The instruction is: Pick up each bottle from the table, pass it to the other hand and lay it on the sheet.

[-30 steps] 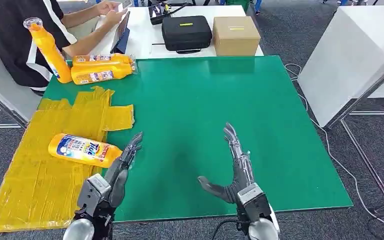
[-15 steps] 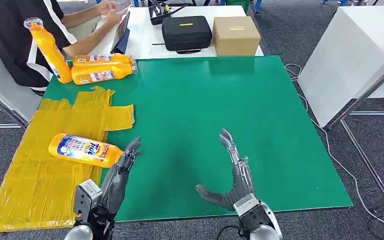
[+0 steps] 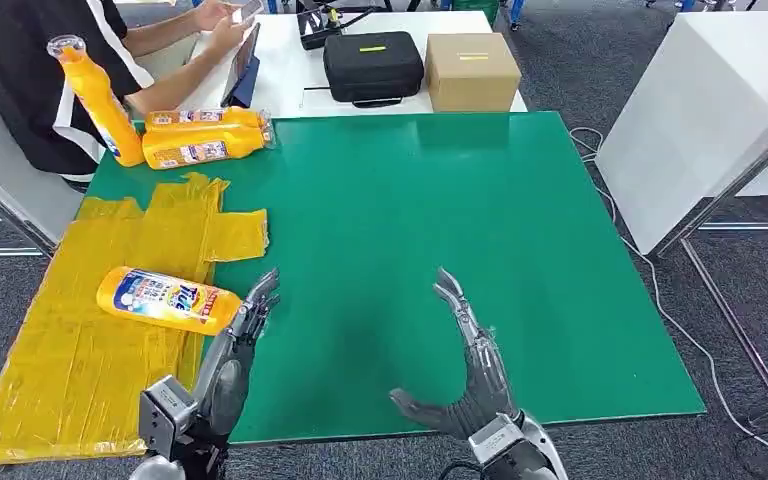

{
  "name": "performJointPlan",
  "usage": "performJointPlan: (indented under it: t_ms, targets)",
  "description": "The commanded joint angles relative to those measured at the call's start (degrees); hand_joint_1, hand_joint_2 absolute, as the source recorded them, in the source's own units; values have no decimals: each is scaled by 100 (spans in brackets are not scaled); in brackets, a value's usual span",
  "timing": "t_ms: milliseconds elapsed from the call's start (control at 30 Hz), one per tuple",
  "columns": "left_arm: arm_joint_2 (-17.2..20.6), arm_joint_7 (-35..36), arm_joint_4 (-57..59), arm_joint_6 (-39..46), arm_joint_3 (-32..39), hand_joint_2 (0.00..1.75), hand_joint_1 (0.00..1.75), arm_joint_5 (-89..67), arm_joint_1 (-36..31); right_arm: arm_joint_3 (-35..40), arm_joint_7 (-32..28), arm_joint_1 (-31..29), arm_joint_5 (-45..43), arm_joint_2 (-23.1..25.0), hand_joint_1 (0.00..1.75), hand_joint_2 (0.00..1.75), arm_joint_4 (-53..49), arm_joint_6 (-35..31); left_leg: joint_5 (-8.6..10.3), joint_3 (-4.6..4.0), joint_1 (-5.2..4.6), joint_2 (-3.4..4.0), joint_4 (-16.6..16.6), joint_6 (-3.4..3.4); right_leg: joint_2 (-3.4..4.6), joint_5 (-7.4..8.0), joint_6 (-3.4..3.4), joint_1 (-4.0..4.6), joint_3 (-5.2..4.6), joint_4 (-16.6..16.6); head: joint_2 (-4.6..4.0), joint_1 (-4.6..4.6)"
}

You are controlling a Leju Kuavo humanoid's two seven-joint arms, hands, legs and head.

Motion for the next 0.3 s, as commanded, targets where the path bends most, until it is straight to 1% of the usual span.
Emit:
performJointPlan:
  t_ms: [33, 300]
  targets:
    - [102, -80, -14, -88, -135, 0, 0, -103, -39, 253, -132, -28, -116, -236, 0, 175, -21, 130, -5, 12, 3, 3, -4, -16, 1, -4, -4, 2, 13, -7, 2, -2]
    - [77, -85, -96, -123, -50, 0, 0, -117, 16, 329, -127, -104, -93, -163, 0, 175, 14, 267, -5, 11, 3, 5, -3, -17, 4, -2, -5, 3, 12, -6, 0, 0]
